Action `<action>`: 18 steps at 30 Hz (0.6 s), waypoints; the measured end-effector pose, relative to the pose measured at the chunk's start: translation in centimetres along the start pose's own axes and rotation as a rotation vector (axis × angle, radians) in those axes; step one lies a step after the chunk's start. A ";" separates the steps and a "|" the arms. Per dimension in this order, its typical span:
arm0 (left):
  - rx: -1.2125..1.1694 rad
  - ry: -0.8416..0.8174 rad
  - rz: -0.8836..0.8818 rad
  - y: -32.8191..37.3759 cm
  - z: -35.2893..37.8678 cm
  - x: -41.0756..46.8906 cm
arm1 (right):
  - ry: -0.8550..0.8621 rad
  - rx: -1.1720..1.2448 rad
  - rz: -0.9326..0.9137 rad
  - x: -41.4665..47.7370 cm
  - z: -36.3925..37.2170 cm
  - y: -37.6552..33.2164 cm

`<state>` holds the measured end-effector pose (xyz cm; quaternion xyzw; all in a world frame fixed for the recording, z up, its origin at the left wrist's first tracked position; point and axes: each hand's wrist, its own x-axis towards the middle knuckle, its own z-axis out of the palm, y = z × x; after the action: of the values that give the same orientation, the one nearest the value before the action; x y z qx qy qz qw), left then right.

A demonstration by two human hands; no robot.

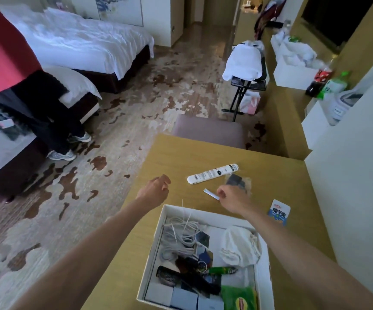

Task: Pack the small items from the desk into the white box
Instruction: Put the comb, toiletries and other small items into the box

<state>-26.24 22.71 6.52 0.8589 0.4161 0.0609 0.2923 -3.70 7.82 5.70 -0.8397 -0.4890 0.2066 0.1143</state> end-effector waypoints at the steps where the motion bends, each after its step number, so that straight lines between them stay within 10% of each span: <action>1: -0.009 -0.056 0.028 0.1 0.5 1.0 | -0.025 -0.044 0.033 0.9 0.2 -0.1; 18: 0.274 -0.662 0.618 -1.9 10.3 10.2 | -0.274 -0.314 0.134 9.1 6.0 1.9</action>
<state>-17.36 26.67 -4.40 0.9464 0.0297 -0.1877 0.2613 -1.00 14.68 -2.57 -0.8419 -0.4691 0.2475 -0.0994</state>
